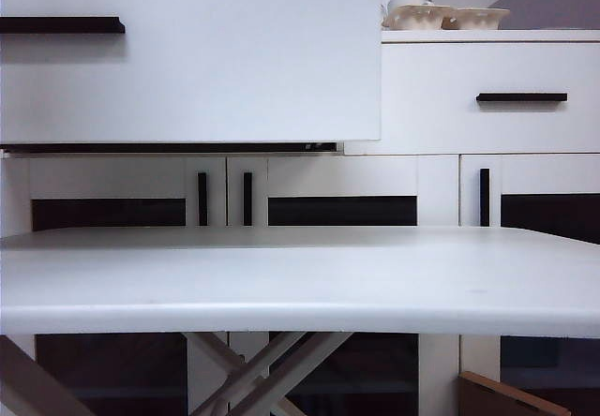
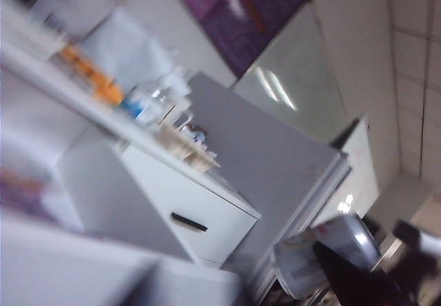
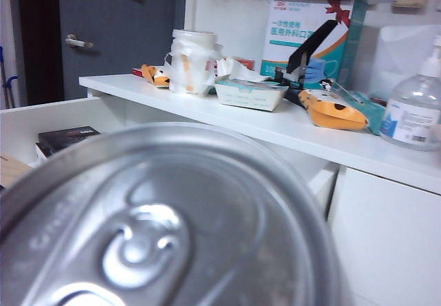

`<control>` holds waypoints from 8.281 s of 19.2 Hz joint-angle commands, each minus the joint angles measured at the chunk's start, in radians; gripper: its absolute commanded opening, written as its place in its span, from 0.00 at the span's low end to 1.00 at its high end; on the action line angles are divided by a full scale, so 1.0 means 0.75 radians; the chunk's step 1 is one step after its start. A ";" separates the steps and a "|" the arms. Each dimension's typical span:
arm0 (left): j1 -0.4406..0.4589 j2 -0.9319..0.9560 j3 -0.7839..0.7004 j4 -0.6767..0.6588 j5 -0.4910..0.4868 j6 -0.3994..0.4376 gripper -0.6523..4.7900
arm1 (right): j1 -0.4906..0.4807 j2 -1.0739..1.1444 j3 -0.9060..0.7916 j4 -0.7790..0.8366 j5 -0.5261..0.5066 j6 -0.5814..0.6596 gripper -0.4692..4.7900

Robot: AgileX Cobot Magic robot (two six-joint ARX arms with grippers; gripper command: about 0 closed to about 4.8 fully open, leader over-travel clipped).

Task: Pick up a can of beer from the white table, open the left drawer, place the beer inside the drawer, and finally close the drawer.

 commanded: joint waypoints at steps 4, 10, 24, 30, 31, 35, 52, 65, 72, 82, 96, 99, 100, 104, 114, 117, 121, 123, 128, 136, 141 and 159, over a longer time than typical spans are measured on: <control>0.001 0.121 0.350 -0.380 0.024 0.514 0.14 | 0.002 0.104 0.169 0.074 -0.035 0.003 0.39; 0.001 0.468 0.927 -0.858 0.026 0.812 0.11 | 0.002 0.261 0.387 -0.056 -0.060 0.006 0.39; 0.001 0.999 1.828 -1.631 -0.039 1.206 0.11 | 0.001 0.622 0.870 -0.344 -0.090 0.036 0.39; 0.001 1.017 1.829 -1.641 -0.032 1.246 0.11 | 0.002 0.863 1.140 -0.458 -0.151 0.036 0.39; 0.001 1.020 1.829 -1.643 -0.032 1.246 0.11 | 0.002 0.895 1.154 -0.455 -0.151 0.036 0.39; 0.001 1.029 1.829 -1.652 0.023 1.255 0.11 | 0.002 0.989 1.158 -0.451 -0.149 0.035 0.39; -0.245 1.129 1.829 -1.687 -0.074 1.374 0.11 | 0.005 1.097 1.158 -0.282 -0.288 -0.039 0.49; -0.283 1.165 1.829 -1.677 -0.133 1.368 0.11 | 0.005 1.207 1.158 -0.367 -0.297 -0.058 0.73; -0.283 1.165 1.829 -1.677 -0.133 1.364 0.11 | 0.013 1.210 1.158 -0.399 -0.303 -0.080 1.00; -0.283 1.165 1.829 -1.676 -0.130 1.365 0.11 | 0.013 1.141 1.158 -0.398 -0.290 -0.074 0.84; -0.283 1.165 1.829 -1.675 -0.130 1.365 0.11 | 0.015 1.143 1.158 -0.550 0.092 -0.033 0.09; -0.283 1.165 1.829 -1.676 -0.130 1.364 0.11 | 0.022 1.143 1.158 -0.548 -0.083 -0.033 0.09; -0.283 1.165 1.829 -1.676 -0.130 1.364 0.11 | 0.022 1.143 1.158 -0.555 -0.117 -0.033 0.09; -0.283 1.165 1.829 -1.678 -0.130 1.364 0.11 | 0.023 1.136 1.159 -0.567 -0.198 -0.034 0.09; -0.283 1.159 1.829 -1.740 -0.134 1.369 0.11 | 0.022 0.824 1.159 -0.890 -0.199 -0.004 0.09; -0.283 1.135 1.828 -1.812 -0.215 1.405 0.11 | 0.023 0.720 1.158 -1.033 -0.198 -0.003 0.09; -0.282 1.075 1.824 -1.942 -0.247 1.405 0.11 | 0.023 0.651 1.157 -1.191 -0.204 -0.005 0.09; -0.282 1.042 1.810 -1.997 -0.277 1.425 0.11 | 0.031 0.652 1.125 -1.222 -0.269 -0.004 0.09; -0.282 0.940 1.623 -1.934 -0.292 1.361 0.11 | 0.154 0.605 0.930 -1.109 -0.228 -0.005 0.09; -0.282 0.554 1.077 -1.526 -0.551 1.238 0.11 | 0.189 0.357 0.520 -0.637 -0.167 0.047 0.09; -0.282 0.360 0.767 -1.308 -0.699 1.202 0.11 | 0.227 0.233 0.159 -0.319 -0.014 0.116 0.09; -0.281 0.066 0.117 -0.715 -1.032 1.180 0.11 | 0.399 0.302 -0.233 0.231 0.402 0.190 0.09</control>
